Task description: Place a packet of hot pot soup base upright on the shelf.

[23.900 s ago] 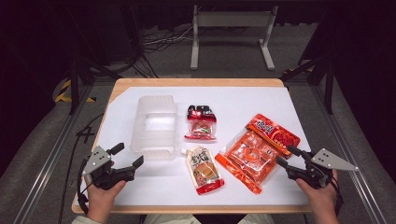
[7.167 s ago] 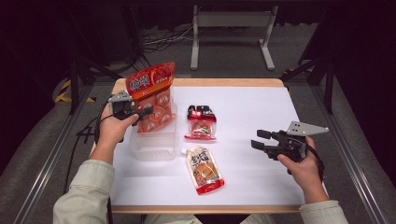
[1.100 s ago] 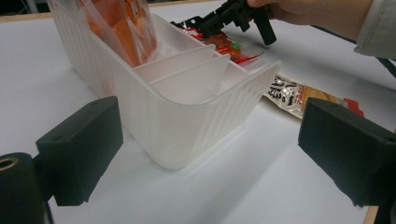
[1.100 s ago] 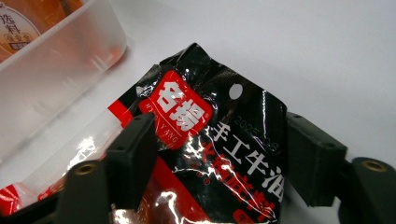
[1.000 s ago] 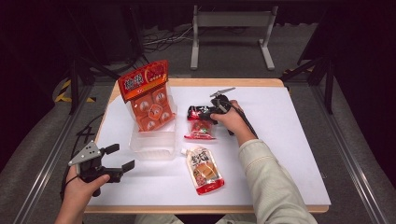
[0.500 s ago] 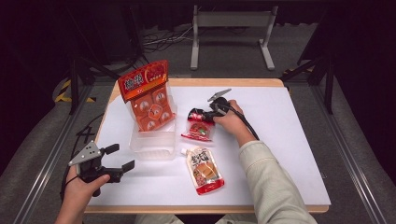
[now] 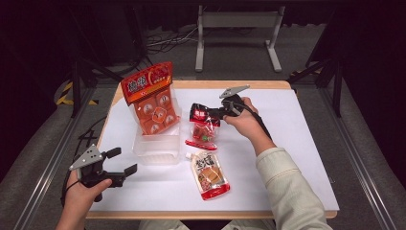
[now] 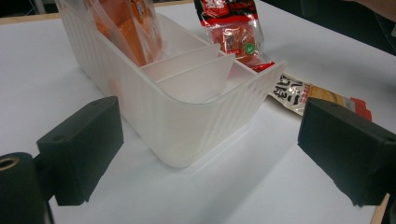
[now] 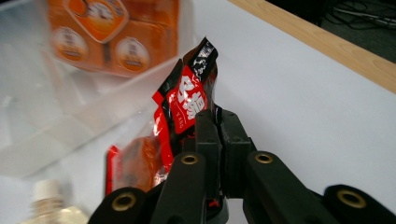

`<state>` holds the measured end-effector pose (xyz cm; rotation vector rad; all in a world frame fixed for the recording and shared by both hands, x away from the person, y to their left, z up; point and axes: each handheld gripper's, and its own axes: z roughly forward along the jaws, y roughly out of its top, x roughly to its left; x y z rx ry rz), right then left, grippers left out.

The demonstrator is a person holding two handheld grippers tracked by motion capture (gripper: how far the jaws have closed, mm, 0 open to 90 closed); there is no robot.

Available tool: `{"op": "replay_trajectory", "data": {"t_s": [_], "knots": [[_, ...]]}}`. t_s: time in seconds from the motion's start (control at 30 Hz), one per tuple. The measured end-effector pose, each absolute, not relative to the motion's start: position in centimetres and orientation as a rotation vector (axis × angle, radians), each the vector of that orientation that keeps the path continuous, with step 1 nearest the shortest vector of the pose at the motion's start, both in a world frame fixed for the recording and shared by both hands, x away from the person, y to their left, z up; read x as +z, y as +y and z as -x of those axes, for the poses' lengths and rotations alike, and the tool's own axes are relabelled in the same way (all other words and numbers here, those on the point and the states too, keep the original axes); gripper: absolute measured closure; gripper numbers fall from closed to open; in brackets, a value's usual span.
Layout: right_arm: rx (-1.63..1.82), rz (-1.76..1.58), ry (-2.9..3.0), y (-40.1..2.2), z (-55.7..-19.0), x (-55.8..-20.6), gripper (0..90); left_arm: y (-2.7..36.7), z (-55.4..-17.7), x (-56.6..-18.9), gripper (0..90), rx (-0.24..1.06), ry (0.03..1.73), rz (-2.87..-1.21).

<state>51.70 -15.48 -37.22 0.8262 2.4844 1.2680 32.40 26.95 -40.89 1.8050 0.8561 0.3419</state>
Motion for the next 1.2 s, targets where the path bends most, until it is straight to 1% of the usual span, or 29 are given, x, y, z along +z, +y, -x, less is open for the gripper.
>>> {"op": "replay_trajectory", "data": {"t_s": [0.33, 0.53, 0.8, 1.2], "knots": [[1.312, -0.708, 2.472, -15.1, -49.3, -34.8, 89.1, 26.9, -32.4, -40.9, 7.6, 0.368, 0.865, -1.818], [1.347, -0.653, 2.44, -15.4, -48.1, -33.2, 89.1, 27.0, -32.4, -41.0, 7.7, 0.362, 0.882, -1.816], [1.413, -0.584, 2.407, -15.5, -46.9, -31.0, 89.2, 26.9, -32.4, -40.9, 7.7, 0.365, 0.88, -1.823], [1.461, -0.455, 2.381, -14.3, -45.5, -28.0, 89.3, 27.3, -32.2, -40.9, 7.6, 0.374, 0.892, -1.795]]}}
